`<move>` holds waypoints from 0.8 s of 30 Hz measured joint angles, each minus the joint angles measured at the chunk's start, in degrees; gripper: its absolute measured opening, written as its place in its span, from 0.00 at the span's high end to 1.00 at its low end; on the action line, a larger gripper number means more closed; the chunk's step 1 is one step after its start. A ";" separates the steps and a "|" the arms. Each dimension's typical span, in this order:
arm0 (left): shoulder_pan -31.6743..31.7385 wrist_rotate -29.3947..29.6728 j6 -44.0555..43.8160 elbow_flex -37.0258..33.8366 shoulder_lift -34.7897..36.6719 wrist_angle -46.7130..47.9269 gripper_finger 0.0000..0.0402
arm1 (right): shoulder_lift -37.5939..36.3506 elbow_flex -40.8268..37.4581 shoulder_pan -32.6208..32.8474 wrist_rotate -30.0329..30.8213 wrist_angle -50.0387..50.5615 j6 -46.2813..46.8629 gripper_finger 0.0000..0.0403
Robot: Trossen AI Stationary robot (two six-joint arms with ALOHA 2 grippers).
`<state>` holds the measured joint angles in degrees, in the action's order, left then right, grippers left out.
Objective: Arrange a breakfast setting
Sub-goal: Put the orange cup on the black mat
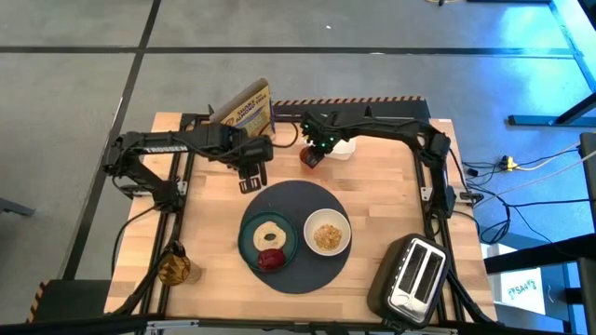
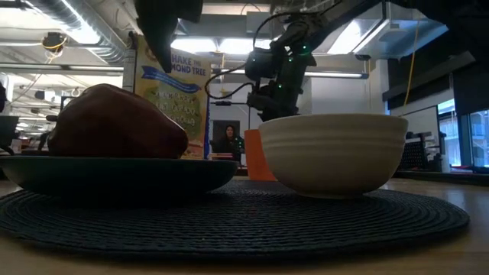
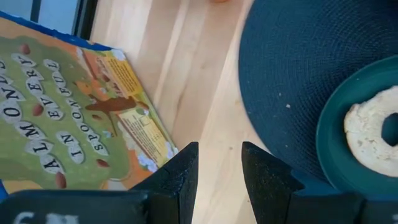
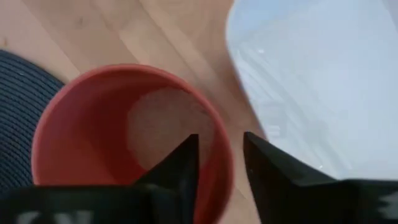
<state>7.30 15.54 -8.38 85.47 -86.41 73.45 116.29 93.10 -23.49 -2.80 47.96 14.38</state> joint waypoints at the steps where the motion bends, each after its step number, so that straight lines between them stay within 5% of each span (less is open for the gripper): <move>1: 0.15 0.12 -0.01 0.00 0.00 -0.01 0.71 | 0.00 0.00 0.27 -0.41 -0.13 -0.06 0.77; 7: 0.25 0.45 -0.92 0.00 0.00 0.00 0.71 | -0.02 0.02 0.28 -2.31 -1.73 -0.26 0.98; 14: 0.25 2.52 -4.71 0.00 0.44 -1.35 0.71 | -0.43 0.32 1.08 -2.56 -0.32 0.62 0.99; 24: -1.60 2.82 -9.51 0.00 0.91 -0.72 0.71 | -0.73 12.06 6.47 0.88 7.82 0.44 1.00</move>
<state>5.71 18.36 -17.90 85.47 -85.50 72.73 115.56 105.16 -17.02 -1.91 55.78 14.82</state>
